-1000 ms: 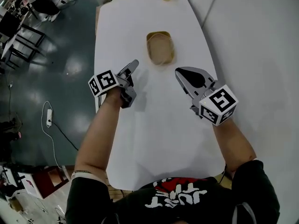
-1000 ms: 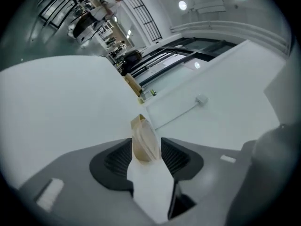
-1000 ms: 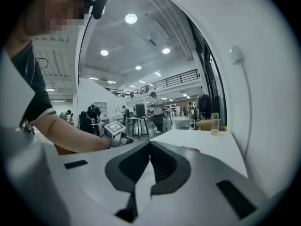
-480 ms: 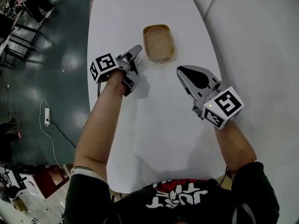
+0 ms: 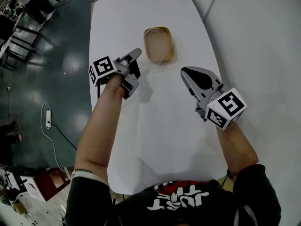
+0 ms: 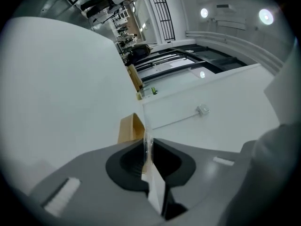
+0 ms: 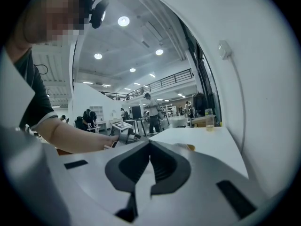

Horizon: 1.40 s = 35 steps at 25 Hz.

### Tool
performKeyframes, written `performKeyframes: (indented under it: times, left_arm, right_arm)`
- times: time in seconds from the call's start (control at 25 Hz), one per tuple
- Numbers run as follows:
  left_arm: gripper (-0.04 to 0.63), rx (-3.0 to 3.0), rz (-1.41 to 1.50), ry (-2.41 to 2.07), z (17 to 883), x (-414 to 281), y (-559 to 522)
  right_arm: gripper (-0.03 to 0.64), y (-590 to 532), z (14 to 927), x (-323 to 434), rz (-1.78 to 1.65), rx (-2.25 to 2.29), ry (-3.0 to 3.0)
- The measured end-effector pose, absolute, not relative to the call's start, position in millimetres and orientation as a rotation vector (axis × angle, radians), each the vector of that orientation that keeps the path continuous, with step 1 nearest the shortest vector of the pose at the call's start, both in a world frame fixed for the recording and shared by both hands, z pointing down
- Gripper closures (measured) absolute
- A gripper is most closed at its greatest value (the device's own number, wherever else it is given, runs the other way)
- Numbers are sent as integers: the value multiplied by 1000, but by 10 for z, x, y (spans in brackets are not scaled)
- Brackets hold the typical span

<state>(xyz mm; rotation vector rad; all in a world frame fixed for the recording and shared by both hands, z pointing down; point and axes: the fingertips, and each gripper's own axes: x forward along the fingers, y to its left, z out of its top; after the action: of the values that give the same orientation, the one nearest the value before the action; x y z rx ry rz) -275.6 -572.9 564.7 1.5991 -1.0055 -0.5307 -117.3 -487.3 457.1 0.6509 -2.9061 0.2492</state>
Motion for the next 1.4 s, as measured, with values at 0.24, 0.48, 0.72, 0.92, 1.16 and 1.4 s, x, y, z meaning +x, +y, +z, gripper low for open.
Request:
performKeyframes:
  times: [0.24, 0.48, 0.72, 0.92, 1.16, 1.4]
  left_arm:
    - [565, 1648, -549, -1019, 5413, -2759, -5813]
    - [565, 1749, -557, -1059, 4978, -2774, -5661]
    - [565, 1864, -546, -1113, 4449, -2896, -5335]
    - [565, 1968, -526, -1169, 3925, -3048, -4837]
    - [565, 2130, -472, -1269, 3404, -3100, -4581]
    - [565, 2312, -392, -1370, 2756, -3158, -3911]
  right_arm:
    - [609, -5083, 4508, -1058, 268, 689, -2907]
    - [609, -5065, 4283, -970, 219, 729, -2902]
    - [611, -4908, 3962, -972, 159, 767, -2889]
    - [609, -4583, 3592, -1008, 128, 803, -2874]
    - [609, -4563, 3324, -943, 117, 864, -2854]
    - [609, -4111, 2834, -930, 65, 953, -2825]
